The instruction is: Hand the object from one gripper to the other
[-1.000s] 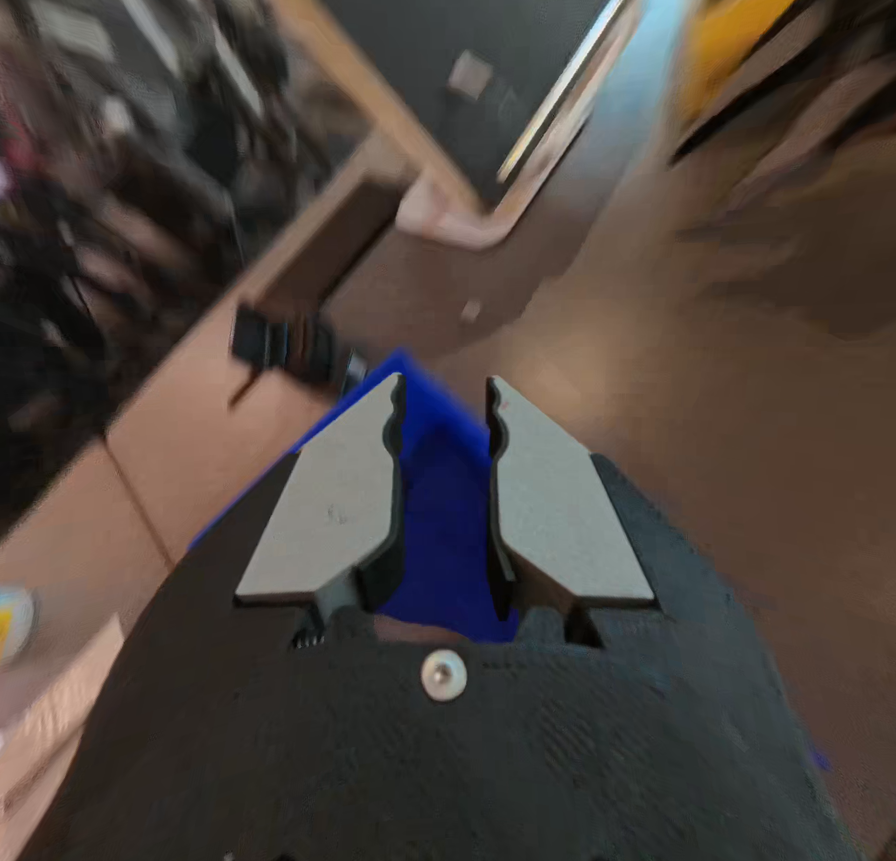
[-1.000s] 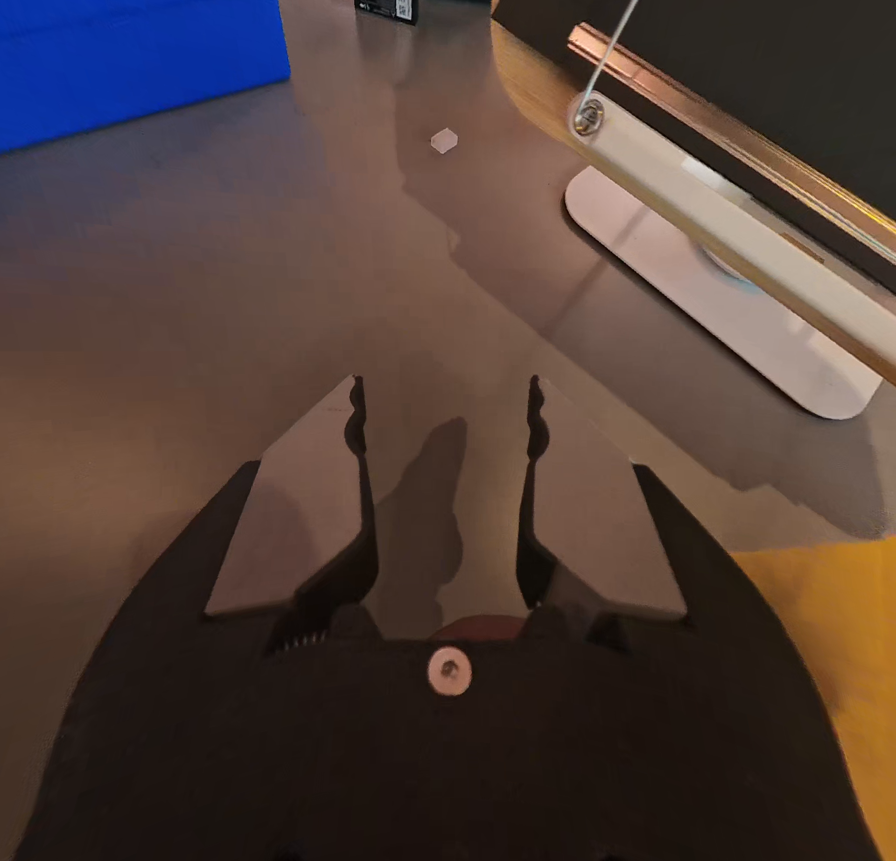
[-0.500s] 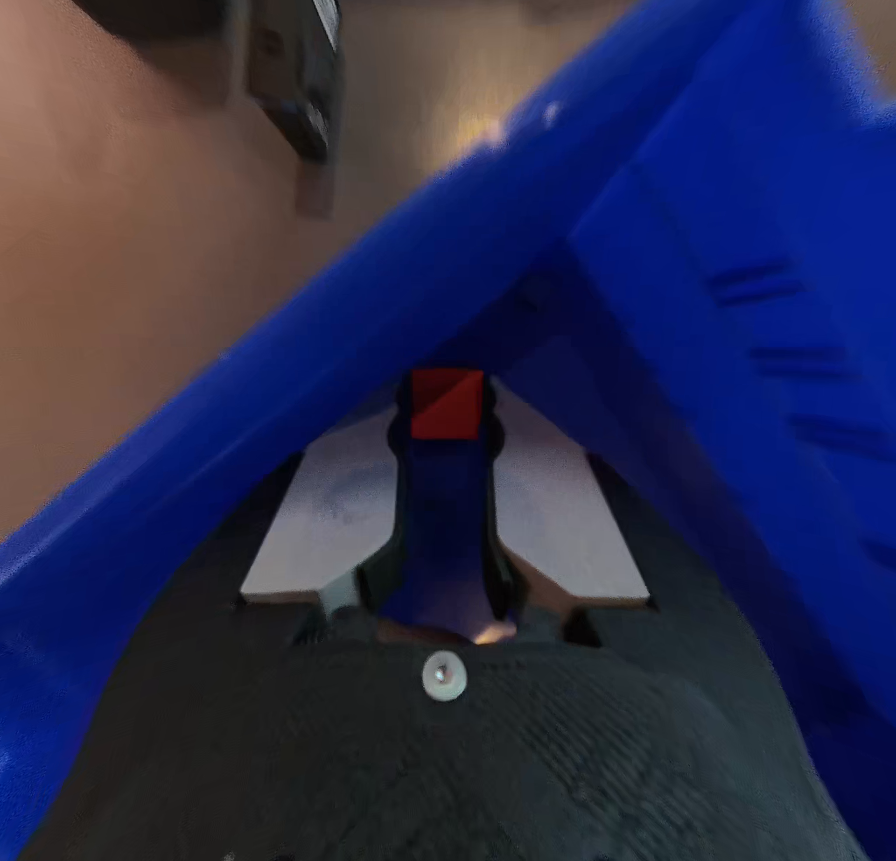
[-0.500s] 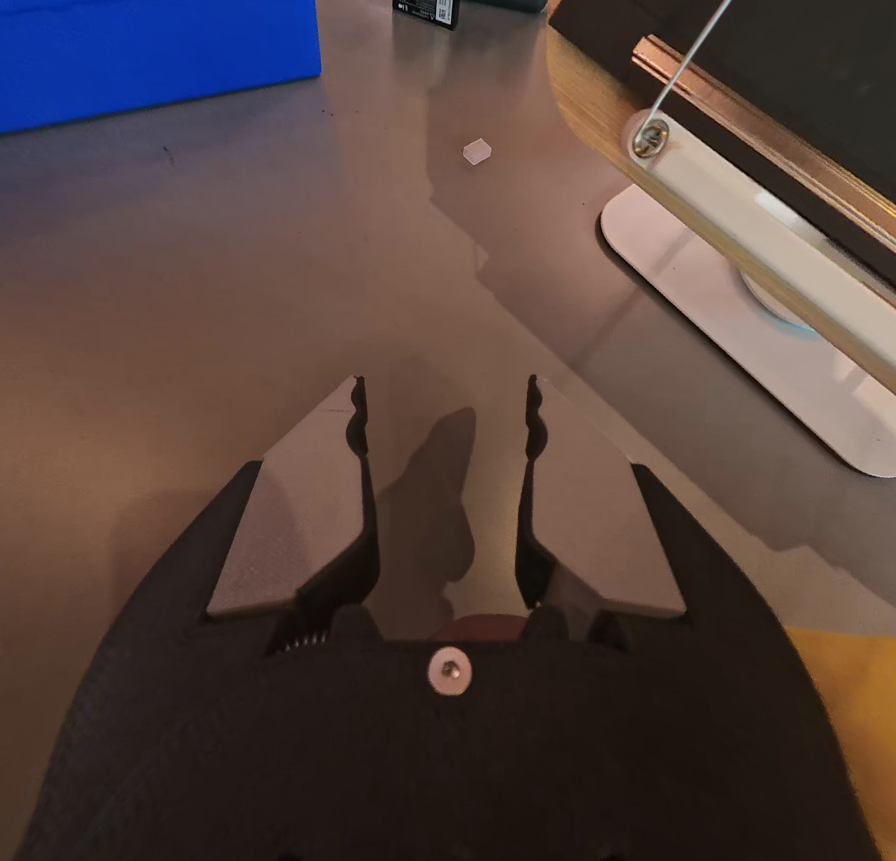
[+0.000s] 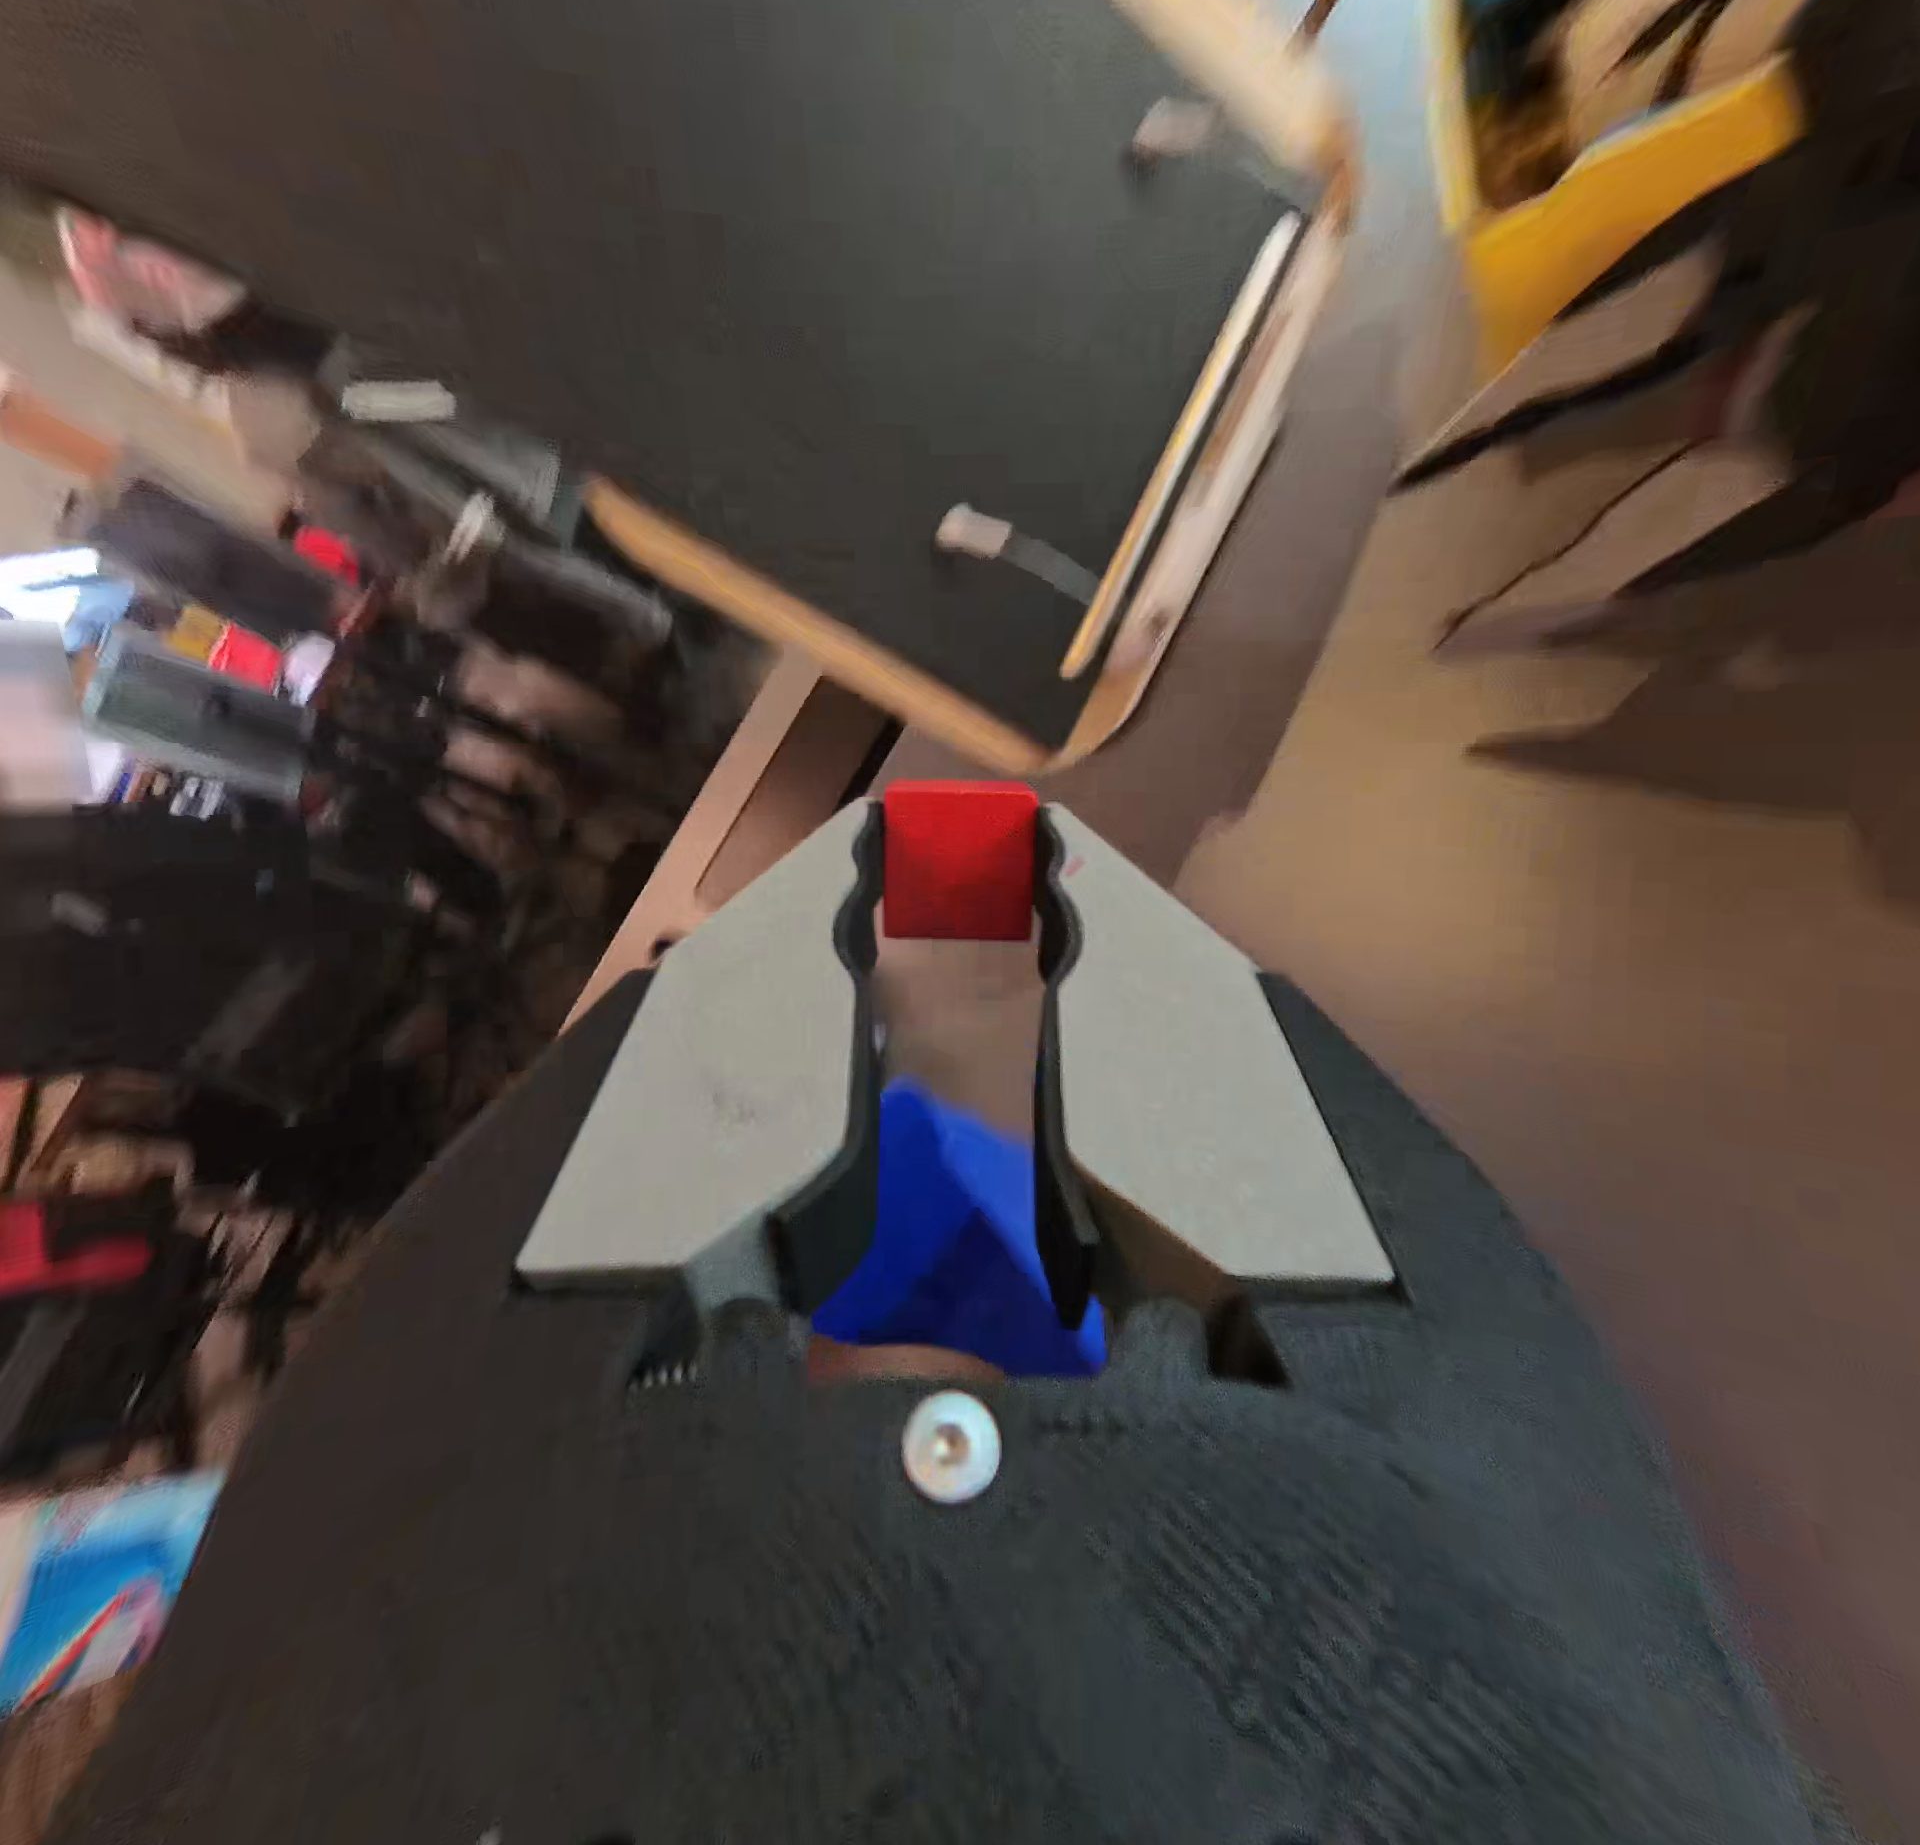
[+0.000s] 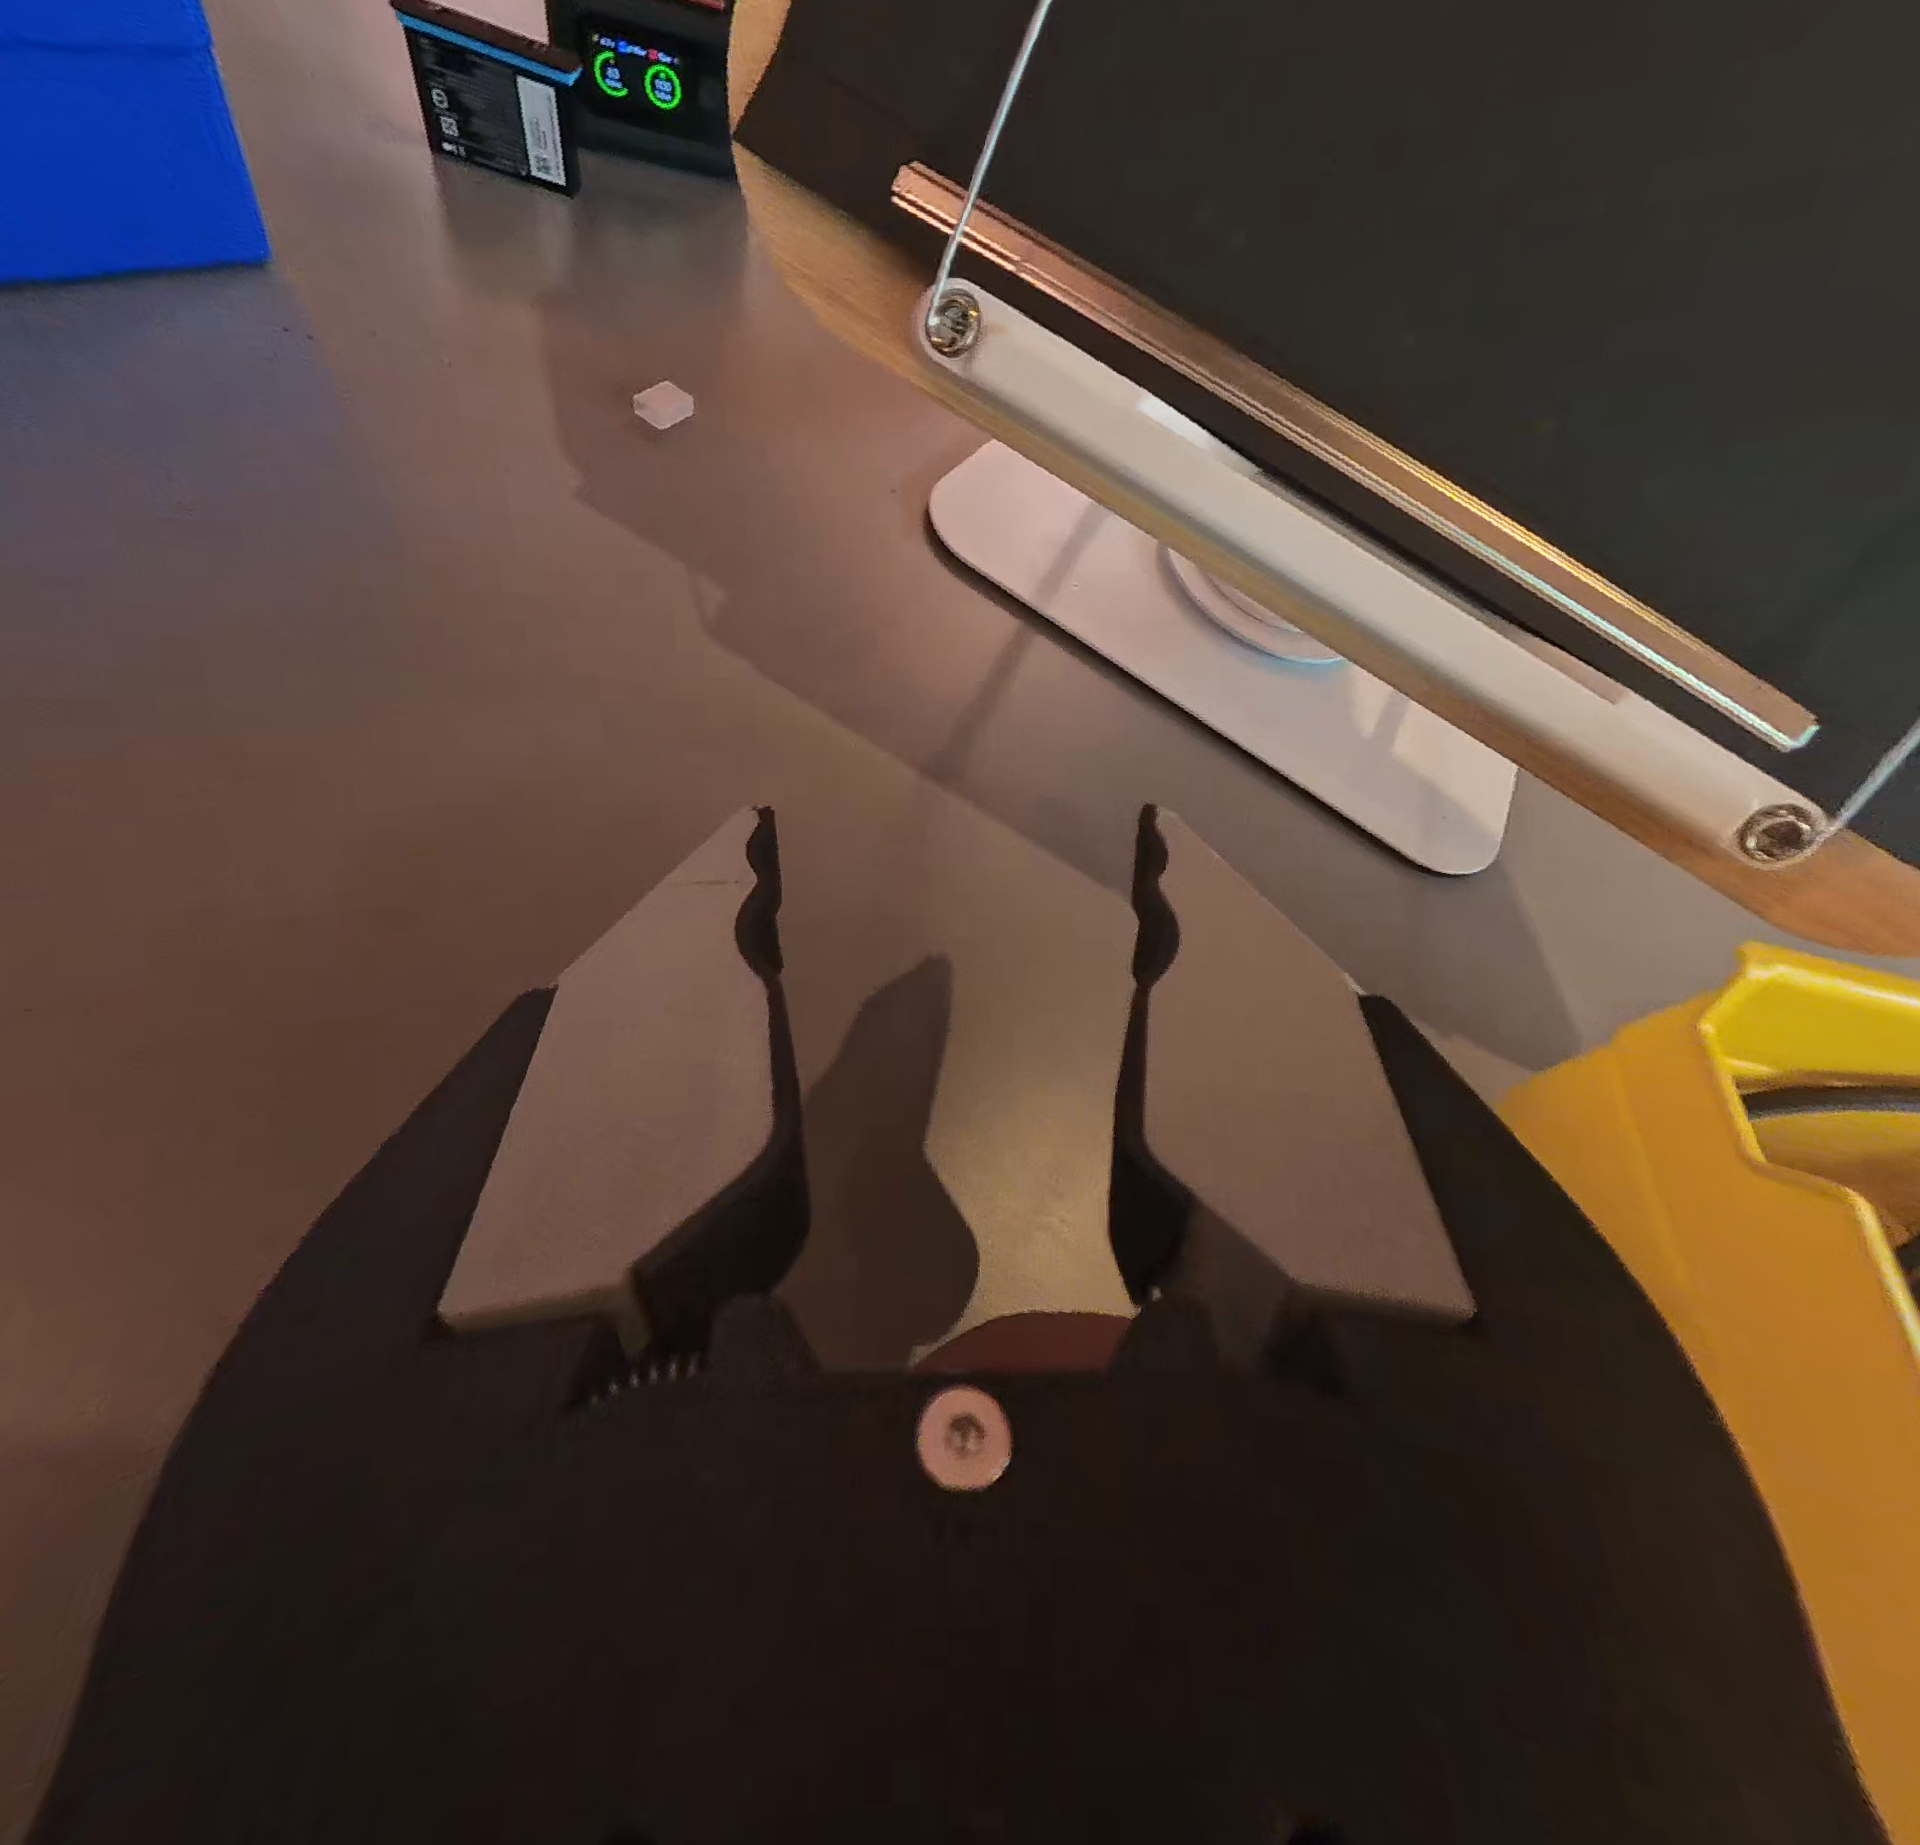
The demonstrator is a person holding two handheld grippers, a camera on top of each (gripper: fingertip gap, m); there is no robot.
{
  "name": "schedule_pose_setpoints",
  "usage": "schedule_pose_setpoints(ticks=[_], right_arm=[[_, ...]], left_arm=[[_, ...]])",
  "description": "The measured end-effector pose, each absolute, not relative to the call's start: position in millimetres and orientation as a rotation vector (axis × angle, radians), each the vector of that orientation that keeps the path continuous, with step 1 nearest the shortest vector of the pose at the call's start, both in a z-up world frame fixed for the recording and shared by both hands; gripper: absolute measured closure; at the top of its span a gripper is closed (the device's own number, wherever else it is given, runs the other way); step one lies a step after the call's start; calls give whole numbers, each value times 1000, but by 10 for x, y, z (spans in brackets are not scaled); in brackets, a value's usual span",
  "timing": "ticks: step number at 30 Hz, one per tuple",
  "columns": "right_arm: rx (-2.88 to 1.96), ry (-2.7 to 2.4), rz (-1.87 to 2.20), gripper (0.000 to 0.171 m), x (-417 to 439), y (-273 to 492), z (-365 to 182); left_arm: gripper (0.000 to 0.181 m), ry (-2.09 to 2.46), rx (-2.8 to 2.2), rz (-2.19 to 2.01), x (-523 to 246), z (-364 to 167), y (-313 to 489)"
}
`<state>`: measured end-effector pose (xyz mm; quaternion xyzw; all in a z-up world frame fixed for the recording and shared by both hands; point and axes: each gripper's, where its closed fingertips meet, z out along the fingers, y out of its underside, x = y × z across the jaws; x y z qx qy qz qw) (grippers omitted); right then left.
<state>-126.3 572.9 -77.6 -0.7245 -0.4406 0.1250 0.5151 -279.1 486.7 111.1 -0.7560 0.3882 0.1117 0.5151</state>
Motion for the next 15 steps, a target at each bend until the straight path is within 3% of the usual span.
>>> schedule_pose_setpoints(ticks=[1, 7, 15], right_arm=[[-1733, -1056, 287, 106, -1240, 5745, -765], [-1714, -1032, 280, 106, -1150, 5800, -746], [-1777, -1057, 228, 106, -1138, 5877, -919]], left_arm=[[156, 944, -1784, 223, -2552, 1080, 4881], [156, 801, -1771, -173, -1710, 370, 5259], [156, 521, -1777, -328, -1852, -448, 5664]])
